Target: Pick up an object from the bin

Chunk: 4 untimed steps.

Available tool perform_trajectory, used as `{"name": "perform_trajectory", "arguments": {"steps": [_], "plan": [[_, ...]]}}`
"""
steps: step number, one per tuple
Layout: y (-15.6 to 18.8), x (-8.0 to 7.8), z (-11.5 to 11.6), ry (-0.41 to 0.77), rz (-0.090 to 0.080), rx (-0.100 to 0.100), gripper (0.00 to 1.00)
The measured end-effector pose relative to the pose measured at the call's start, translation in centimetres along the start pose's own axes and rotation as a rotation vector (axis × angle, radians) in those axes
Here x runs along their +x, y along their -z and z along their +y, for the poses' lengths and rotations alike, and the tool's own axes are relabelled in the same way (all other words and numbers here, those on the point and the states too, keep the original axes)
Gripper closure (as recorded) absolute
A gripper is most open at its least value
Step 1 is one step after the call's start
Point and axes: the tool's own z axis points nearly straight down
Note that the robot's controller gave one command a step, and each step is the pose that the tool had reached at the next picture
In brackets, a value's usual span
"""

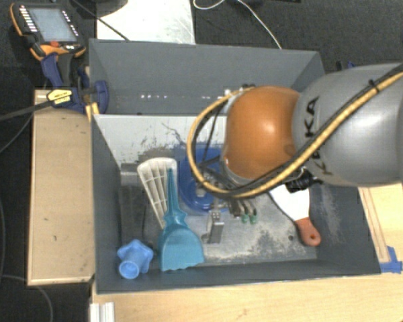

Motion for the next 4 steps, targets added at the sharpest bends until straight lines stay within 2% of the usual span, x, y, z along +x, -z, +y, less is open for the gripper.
{"name": "perform_trajectory", "arguments": {"steps": [1,2,3,4], "plan": [[0.4,-0.2,-0.1,-0.008,-0.008,-0.001,0.0],[-7.5,-3.4,-2.3,-0.6,-0.003,-0.002,0.0],[-7.8,-6.9,-0.8,-0.356,-0.008,-0.002,0.0],[-7.5,-4.0,0.0,-0.554,-0.004,-0.002,0.0]]}}
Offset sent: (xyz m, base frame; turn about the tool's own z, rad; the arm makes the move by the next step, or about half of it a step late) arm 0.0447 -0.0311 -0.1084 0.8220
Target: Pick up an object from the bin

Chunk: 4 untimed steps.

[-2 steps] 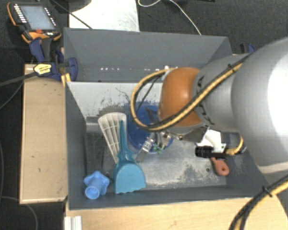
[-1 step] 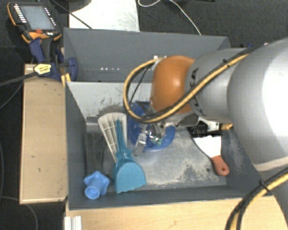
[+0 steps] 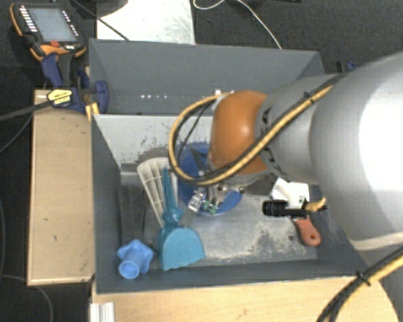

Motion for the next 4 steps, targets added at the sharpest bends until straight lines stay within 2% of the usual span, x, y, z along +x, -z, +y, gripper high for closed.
{"name": "perform_trajectory", "arguments": {"steps": [1,2,3,4], "plan": [[-3.0,-3.3,0.3,-0.054,0.007,-0.004,0.0],[-2.4,4.2,5.3,0.173,-0.041,0.024,1.0],[-2.4,4.5,5.5,0.187,-0.047,0.029,1.0],[-2.3,4.3,5.3,0.188,-0.043,0.027,1.0]]}}
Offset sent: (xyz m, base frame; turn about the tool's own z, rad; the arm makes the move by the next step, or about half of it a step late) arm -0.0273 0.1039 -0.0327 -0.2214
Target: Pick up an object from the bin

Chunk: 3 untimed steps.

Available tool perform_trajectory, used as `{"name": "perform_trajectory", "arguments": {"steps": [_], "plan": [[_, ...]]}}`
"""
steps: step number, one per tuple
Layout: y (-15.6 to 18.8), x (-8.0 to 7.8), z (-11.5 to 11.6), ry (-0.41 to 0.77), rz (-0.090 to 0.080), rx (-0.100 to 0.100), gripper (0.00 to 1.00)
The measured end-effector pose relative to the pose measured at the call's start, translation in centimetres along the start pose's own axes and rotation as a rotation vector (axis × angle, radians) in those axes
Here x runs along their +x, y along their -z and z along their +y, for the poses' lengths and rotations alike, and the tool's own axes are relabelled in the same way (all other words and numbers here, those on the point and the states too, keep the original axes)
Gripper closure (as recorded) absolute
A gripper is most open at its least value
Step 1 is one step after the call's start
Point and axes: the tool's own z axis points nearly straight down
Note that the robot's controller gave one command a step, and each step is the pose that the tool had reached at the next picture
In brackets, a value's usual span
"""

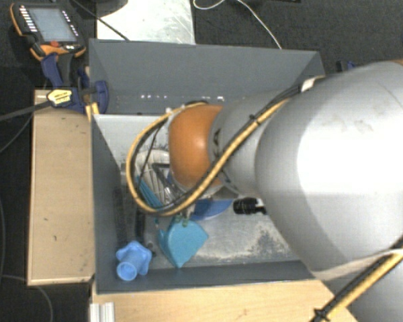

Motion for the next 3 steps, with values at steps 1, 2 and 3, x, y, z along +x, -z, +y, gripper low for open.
{"name": "perform_trajectory", "arguments": {"steps": [1,2,3], "plan": [[0.0,-0.3,-0.6,0.007,0.007,-0.013,1.0],[0.5,-0.4,-0.9,0.006,0.01,-0.017,1.0],[2.5,0.0,-0.7,0.011,0.02,-0.011,1.0]]}}
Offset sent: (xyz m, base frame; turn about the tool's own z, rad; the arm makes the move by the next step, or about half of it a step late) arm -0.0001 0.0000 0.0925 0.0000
